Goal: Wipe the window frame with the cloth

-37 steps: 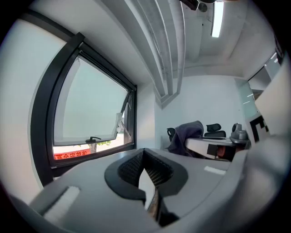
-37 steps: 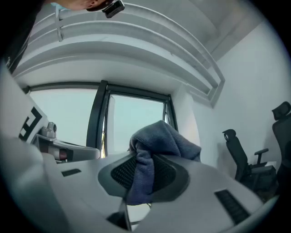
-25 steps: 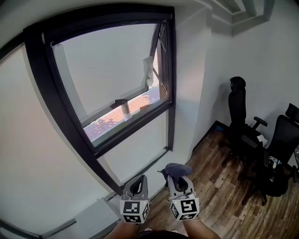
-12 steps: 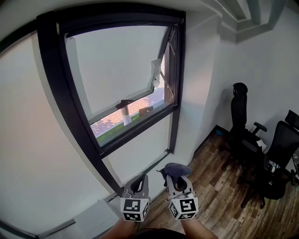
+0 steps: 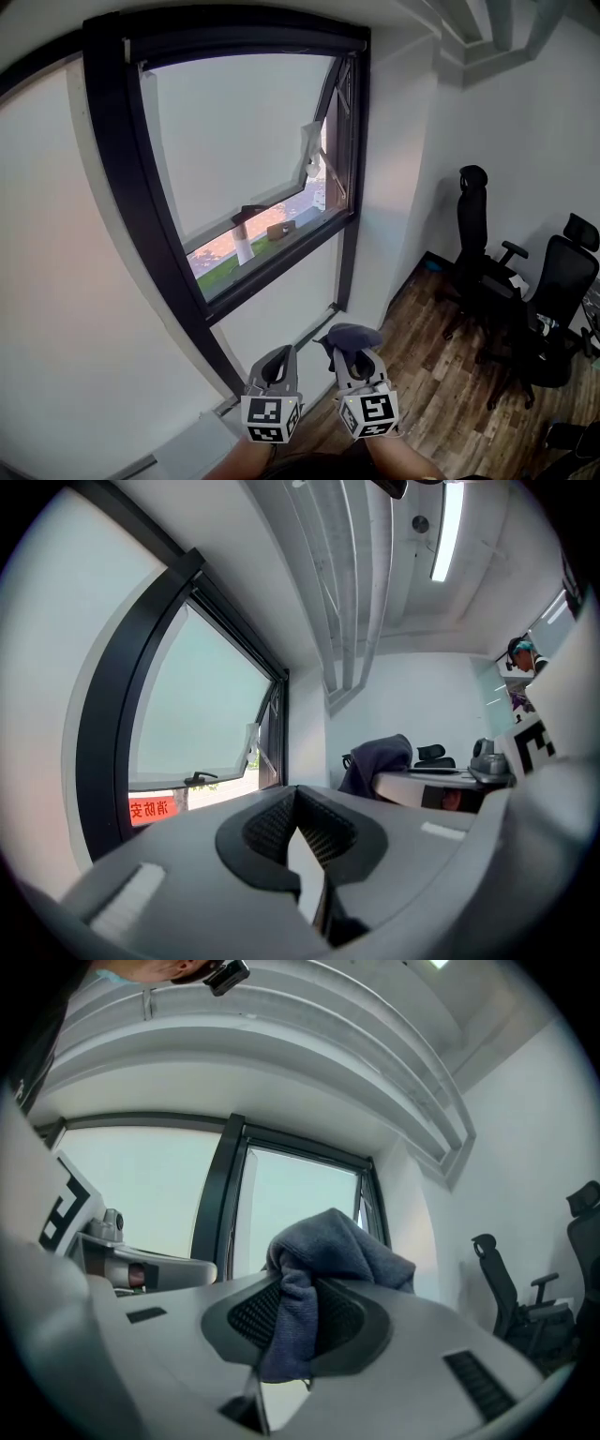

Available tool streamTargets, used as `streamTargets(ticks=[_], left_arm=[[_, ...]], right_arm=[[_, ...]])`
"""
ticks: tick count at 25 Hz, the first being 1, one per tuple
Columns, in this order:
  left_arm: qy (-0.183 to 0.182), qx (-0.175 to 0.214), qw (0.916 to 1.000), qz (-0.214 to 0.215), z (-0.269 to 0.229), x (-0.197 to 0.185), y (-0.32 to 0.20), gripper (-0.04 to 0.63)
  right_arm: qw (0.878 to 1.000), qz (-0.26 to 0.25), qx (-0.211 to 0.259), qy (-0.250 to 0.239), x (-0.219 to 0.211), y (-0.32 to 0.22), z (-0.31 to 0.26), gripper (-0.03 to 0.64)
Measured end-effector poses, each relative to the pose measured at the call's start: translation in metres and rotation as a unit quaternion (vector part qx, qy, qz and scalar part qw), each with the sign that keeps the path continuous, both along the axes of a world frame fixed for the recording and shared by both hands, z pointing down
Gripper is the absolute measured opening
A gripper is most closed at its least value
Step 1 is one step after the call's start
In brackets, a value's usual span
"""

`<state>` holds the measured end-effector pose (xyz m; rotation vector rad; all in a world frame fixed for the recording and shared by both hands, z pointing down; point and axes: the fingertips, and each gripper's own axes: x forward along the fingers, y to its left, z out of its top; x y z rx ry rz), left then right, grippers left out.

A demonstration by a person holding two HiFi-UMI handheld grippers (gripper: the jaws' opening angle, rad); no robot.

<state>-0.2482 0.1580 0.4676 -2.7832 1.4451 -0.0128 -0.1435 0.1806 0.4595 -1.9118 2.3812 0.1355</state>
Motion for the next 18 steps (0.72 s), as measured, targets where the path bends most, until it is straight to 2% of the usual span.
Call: streamTargets(ticks=[8,18], left_arm=[[0.001,0.001,1.0000,0.001,0.012,0.012,-0.033,0.009],[0.009,0.012,0.9996,-0.022,0.020,0.055,-0.138,0.009]], right_arm=[[1.000,0.008,0.004,0.007,0.020,-0.040,0.008,0.078],[1.000,0.002,0.015,0.007,0.076,-0.152,0.009,0.078]])
